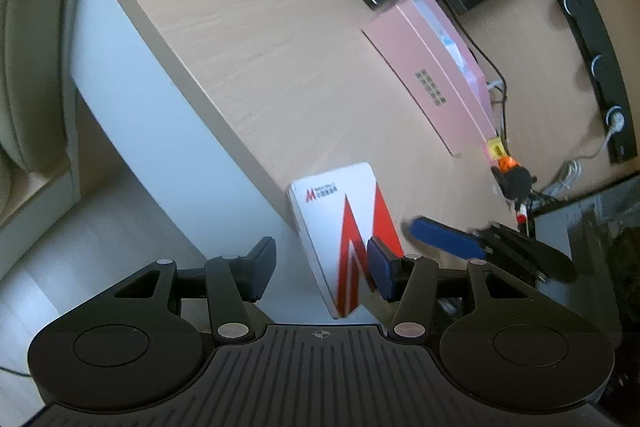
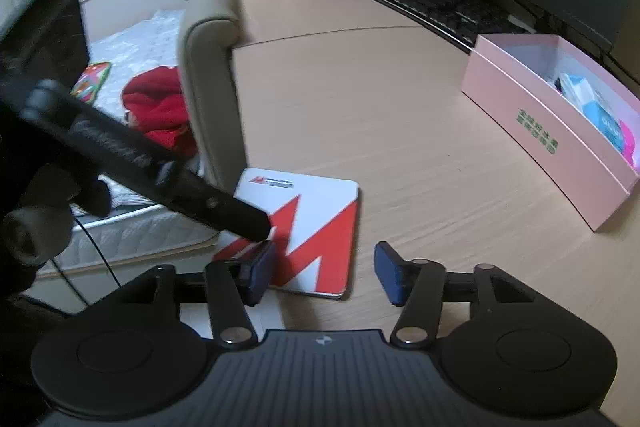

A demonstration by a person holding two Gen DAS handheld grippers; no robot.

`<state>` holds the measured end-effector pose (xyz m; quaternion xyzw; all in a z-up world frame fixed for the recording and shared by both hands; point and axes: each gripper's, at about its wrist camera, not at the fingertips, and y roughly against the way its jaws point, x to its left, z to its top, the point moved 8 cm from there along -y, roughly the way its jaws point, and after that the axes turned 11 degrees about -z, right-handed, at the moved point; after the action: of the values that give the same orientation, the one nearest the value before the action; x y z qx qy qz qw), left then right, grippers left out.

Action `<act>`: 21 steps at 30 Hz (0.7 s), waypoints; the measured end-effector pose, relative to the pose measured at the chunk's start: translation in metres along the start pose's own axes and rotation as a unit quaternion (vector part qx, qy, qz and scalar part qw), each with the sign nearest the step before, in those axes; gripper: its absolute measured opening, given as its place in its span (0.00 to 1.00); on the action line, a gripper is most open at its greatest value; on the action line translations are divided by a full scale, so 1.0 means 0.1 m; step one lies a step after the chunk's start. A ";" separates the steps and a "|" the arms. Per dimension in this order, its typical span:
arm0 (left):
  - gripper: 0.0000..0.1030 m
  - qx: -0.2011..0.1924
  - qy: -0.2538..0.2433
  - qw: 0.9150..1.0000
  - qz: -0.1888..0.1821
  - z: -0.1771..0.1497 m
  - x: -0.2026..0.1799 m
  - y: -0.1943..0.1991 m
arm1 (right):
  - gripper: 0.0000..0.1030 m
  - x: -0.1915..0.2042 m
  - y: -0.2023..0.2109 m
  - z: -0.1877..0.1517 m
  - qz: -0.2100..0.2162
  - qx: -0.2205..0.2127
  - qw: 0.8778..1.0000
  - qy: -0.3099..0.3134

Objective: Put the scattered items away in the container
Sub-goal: 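Swing the held red-white card around and back toward the pink box with the right gripper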

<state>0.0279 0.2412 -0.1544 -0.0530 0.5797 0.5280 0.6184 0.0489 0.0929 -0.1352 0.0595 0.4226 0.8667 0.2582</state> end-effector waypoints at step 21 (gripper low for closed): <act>0.83 -0.073 -0.027 0.994 0.079 0.59 0.25 0.66 | 0.89 0.41 -0.41 0.21 -0.089 0.002 0.996 -0.004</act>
<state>0.0143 0.3245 -0.1183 -0.0381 0.5250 0.6174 0.5846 0.0368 0.1492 -0.1578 0.0256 0.4274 0.8391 0.3355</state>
